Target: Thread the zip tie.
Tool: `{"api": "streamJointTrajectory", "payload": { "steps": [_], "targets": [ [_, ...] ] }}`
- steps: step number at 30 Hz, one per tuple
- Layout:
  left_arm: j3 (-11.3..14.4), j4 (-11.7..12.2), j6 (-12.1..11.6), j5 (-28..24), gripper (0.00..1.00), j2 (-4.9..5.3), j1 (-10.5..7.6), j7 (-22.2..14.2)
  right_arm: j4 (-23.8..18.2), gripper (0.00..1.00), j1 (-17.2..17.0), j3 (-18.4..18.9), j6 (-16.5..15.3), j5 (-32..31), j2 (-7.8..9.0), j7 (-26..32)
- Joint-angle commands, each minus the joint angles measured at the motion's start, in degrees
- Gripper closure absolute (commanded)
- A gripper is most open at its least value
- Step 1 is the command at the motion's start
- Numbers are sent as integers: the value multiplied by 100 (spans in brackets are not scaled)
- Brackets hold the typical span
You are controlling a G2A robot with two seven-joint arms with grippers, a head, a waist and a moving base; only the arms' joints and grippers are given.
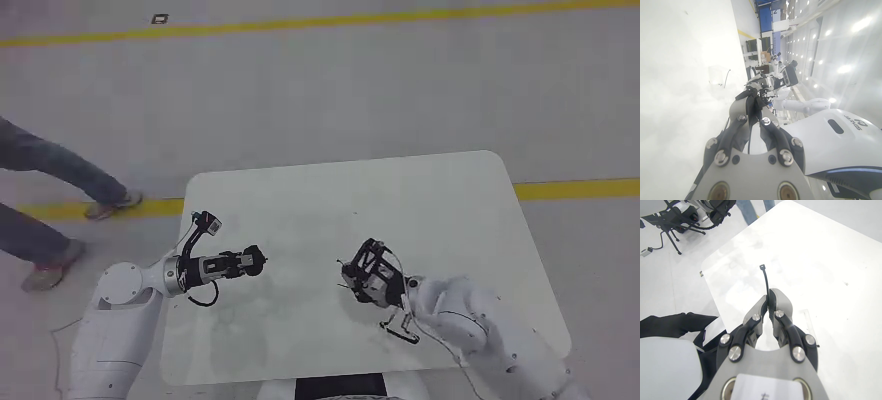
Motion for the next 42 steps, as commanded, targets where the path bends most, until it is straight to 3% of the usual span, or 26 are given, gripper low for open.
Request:
{"api": "streamJointTrajectory", "payload": {
  "steps": [1,6,10,14,20,25,34,37,42],
  "targets": [
    [0,0,0,0,100,0,0,0,30,100,-2,-9,-1,40,-8,-178],
    [144,-31,0,19,100,-7,40,166,88,100,61,-178,-1,241,24,-891],
    [277,116,44,-92,100,0,54,283,87,100,274,-491,-1,378,131,-1418],
    [387,252,28,-306,100,23,7,28,154,100,603,-982,-1,579,276,-2012],
    [876,51,0,-378,100,168,-24,0,422,100,1429,-1998,-1,950,510,-2759],
    [1088,-35,0,-344,100,327,-98,0,803,100,2164,-2867,-1,1219,646,-3303],
    [1088,-50,0,-321,100,336,-109,0,833,100,2170,-2882,12,1207,643,-3364],
    [1178,-48,57,-293,100,336,-92,216,849,100,2134,-2865,0,983,610,-3422],
    [1235,108,26,-713,100,354,-110,13,917,100,2141,-2923,66,464,526,-3603]
  ]
}}
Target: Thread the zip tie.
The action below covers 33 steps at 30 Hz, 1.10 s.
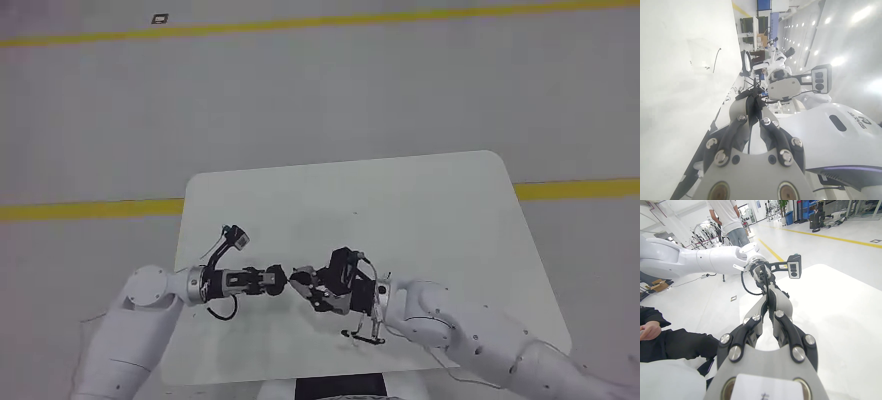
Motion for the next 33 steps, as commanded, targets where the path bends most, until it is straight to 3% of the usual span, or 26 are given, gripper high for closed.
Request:
{"api": "streamJointTrajectory", "payload": {
  "steps": [1,27,33],
  "targets": [
    [41,77,-7,-84,100,13,-22,-93,30,100,5,-34,125,-348,-40,-24],
    [55,121,-26,-47,100,23,-40,-93,27,100,-56,-27,241,-505,-79,-79],
    [55,121,-26,-47,100,23,-40,-93,182,100,-121,45,-10,-641,-129,-291]
  ]
}}
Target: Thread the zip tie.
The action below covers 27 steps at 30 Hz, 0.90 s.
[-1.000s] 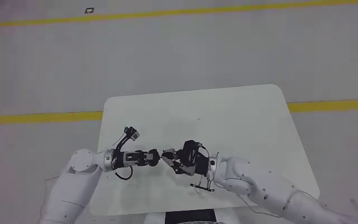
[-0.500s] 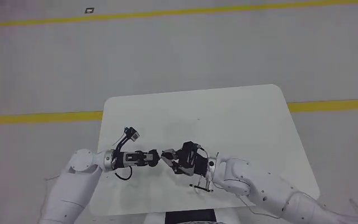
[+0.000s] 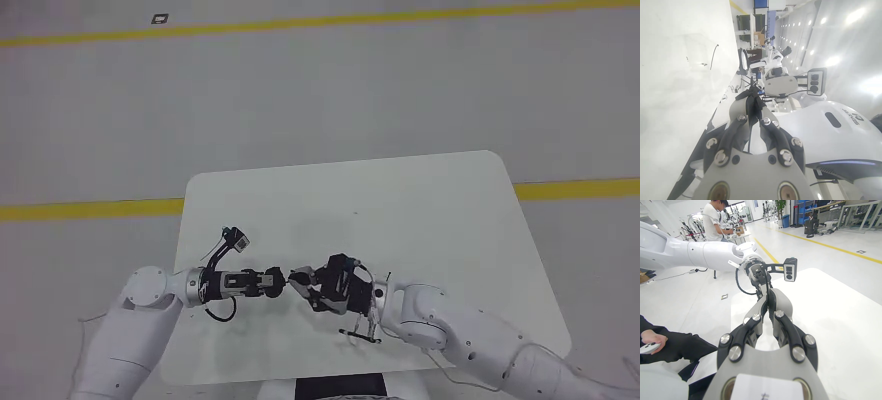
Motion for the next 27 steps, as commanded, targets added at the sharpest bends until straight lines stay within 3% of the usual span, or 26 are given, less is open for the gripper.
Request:
{"api": "streamJointTrajectory", "payload": {
  "steps": [1,11,27],
  "targets": [
    [0,0,0,0,100,0,0,0,46,100,-3,-13,-29,-28,-19,-87],
    [0,0,0,0,100,0,0,0,391,100,417,-462,-29,-107,-91,-585],
    [0,0,0,0,100,0,0,0,389,100,344,-391,-29,-248,-133,-556]
  ]
}}
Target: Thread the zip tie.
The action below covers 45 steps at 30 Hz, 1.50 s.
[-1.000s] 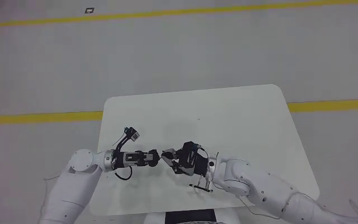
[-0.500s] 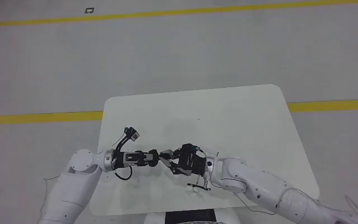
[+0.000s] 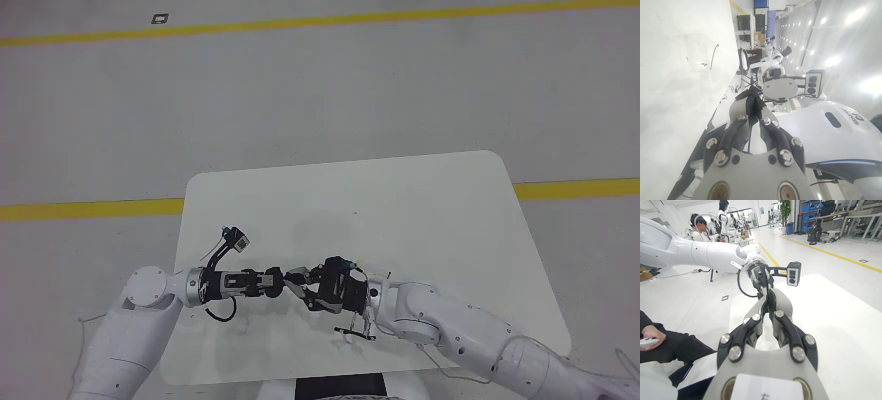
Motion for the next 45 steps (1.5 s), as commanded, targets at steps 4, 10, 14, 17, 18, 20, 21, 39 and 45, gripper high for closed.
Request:
{"api": "streamJointTrajectory", "payload": {
  "steps": [4,10,14,17,18,20,21,39,45],
  "targets": [
    [0,0,0,0,100,0,0,0,21,100,8,1,-3,-127,-32,-52],
    [0,0,0,0,100,0,0,0,155,100,103,-94,-3,-159,-60,-137],
    [0,0,0,0,100,0,0,0,223,100,157,-144,-3,-158,-70,-194],
    [0,0,0,0,100,0,0,0,256,100,181,-171,-3,-162,-75,-209],
    [0,0,0,0,100,0,0,0,268,100,190,-178,-3,-164,-76,-207],
    [0,0,0,0,100,0,0,0,288,100,200,-178,-3,-162,-77,-214],
    [0,0,0,0,100,0,0,0,297,100,204,-176,-3,-163,-77,-218],
    [0,0,0,0,100,0,0,0,236,100,172,-102,-3,-250,-67,-235],
    [0,0,0,0,100,0,0,0,212,100,159,-108,-3,-240,-61,-187]
  ]
}}
